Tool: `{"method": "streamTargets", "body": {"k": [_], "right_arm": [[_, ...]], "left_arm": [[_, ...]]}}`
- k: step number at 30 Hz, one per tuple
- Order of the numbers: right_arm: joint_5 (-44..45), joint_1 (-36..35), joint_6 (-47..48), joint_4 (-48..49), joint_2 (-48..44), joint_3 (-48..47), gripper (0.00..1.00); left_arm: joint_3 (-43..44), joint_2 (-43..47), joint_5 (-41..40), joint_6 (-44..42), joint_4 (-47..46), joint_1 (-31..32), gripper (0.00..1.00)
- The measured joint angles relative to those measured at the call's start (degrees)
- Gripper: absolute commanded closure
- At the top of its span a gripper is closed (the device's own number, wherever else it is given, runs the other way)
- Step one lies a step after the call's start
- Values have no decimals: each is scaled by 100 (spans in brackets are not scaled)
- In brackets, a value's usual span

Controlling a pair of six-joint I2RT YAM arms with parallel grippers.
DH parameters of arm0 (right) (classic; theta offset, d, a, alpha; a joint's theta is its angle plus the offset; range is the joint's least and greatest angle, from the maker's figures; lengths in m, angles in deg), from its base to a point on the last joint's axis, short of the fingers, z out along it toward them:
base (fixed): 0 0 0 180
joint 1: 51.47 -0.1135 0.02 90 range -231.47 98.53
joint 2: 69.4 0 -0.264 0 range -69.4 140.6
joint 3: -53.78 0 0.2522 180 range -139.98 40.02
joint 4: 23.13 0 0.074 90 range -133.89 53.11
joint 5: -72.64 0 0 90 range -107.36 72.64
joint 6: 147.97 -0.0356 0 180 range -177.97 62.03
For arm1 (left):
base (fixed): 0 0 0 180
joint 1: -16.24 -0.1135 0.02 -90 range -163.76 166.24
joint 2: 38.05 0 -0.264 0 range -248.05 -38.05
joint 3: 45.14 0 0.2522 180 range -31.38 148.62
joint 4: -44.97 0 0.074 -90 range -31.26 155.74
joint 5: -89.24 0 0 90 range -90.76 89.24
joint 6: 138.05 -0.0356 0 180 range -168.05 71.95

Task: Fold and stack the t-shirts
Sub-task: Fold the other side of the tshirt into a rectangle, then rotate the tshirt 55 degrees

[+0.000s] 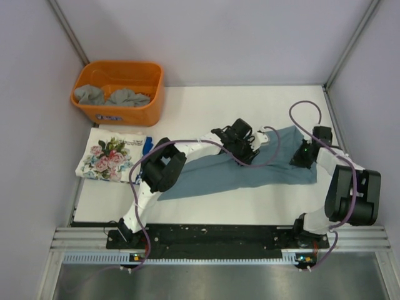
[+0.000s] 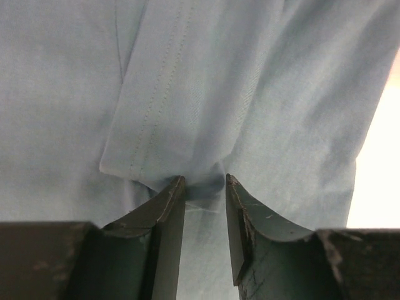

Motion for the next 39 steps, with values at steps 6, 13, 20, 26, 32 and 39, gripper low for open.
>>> {"method": "streamTargets", "body": {"k": [6,13,20,26,32,39], "right_arm": [[717,90,-20,-494,-697,-238,54],[789,949,-466,-514,-1502,151,56],[778,1163,-804,-404,-1318,1021,90],[516,1178,-791,-94,-192,267,100],[227,826,-643,-280,1934,-2096,100],[651,-223,-507,-538,3788,-4795,100]], "left_arm": [[608,66,378,-334,907,0,41],[861,1051,-52,-675,1644,-127,34],[-136,2260,-728,-1082,1709,-1252,34],[-1263,2634,-1231,-1443,1838,-2448,34],[-2553,3171,-1360,-1720,1891,-2669,34],[-3541,3237,-1631,-1722,1714,-2684,35]]}}
